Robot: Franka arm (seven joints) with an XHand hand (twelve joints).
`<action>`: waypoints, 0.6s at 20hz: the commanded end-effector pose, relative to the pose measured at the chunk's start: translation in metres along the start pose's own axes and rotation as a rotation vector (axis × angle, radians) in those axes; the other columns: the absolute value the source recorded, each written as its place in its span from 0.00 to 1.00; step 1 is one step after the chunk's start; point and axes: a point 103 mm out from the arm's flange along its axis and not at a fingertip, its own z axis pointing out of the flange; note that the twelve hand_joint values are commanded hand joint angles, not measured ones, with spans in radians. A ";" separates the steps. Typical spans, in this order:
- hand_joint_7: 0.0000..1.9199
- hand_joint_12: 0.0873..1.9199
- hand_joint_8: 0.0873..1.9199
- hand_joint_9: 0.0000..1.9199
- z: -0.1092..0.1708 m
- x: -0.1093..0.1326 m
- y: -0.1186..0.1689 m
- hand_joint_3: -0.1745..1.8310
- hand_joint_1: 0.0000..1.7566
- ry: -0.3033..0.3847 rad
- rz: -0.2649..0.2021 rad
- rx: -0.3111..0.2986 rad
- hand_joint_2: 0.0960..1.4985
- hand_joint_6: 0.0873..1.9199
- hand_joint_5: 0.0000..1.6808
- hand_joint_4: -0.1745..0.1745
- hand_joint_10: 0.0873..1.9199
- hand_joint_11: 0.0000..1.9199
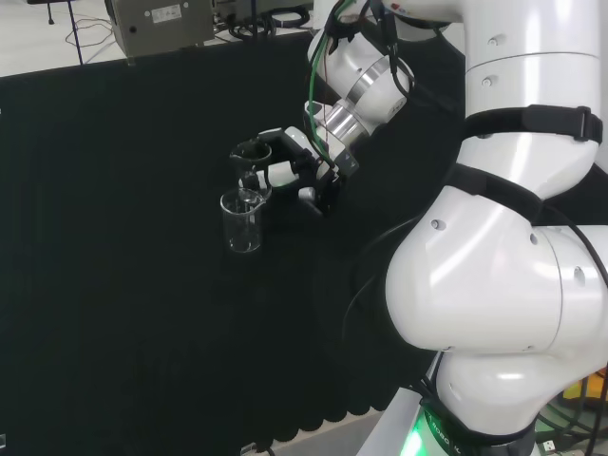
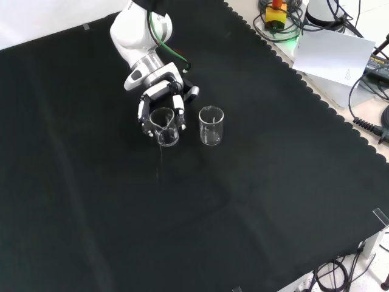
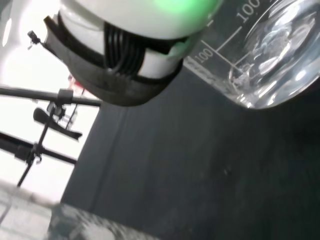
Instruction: Pick up the beaker on the right.
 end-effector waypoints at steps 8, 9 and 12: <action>0.67 0.35 0.26 0.77 -0.086 0.043 -0.004 0.30 0.79 -0.276 -0.115 -0.047 0.47 0.25 0.76 0.00 0.18 0.62; 0.68 0.35 0.26 0.79 -0.091 0.044 -0.007 0.31 0.77 -0.296 -0.113 -0.035 0.46 0.26 0.76 0.00 0.20 0.62; 0.68 0.34 0.29 0.81 -0.104 0.048 -0.020 0.35 0.75 -0.357 -0.101 0.001 0.44 0.30 0.74 0.00 0.22 0.62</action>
